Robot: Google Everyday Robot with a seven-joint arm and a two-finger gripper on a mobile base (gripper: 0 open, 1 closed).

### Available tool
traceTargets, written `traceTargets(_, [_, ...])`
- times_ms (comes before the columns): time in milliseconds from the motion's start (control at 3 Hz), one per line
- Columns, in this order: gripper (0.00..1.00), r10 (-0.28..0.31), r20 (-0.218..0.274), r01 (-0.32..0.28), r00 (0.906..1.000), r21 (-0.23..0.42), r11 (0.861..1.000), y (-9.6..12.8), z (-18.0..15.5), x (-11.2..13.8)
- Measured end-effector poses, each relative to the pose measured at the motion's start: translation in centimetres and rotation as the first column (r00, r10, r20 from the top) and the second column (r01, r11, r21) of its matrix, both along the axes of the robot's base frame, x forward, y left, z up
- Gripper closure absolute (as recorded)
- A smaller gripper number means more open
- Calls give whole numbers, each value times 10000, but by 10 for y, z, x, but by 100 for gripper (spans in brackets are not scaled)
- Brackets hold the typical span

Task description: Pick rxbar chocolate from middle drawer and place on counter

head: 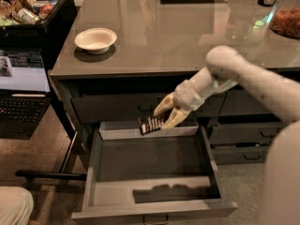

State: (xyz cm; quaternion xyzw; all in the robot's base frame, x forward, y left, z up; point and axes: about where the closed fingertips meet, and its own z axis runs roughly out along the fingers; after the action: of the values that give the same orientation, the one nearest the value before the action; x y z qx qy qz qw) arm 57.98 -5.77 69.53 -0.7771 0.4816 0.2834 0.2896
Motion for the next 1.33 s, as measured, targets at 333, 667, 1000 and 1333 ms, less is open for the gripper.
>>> traceTargets(333, [100, -420, 1305, 413, 9906, 75, 9991, -17, 89, 7])
traceTargets(667, [100, -1114, 2133, 1063, 9706, 353, 9937, -30, 153, 16])
traceTargets(1000, [100, -1999, 2468, 1794, 9482, 1029, 9784, -41, 196, 33])
traceTargets(1333, [100, -3229, 1944, 2813, 9263, 2135, 9356, -48, 218, 69])
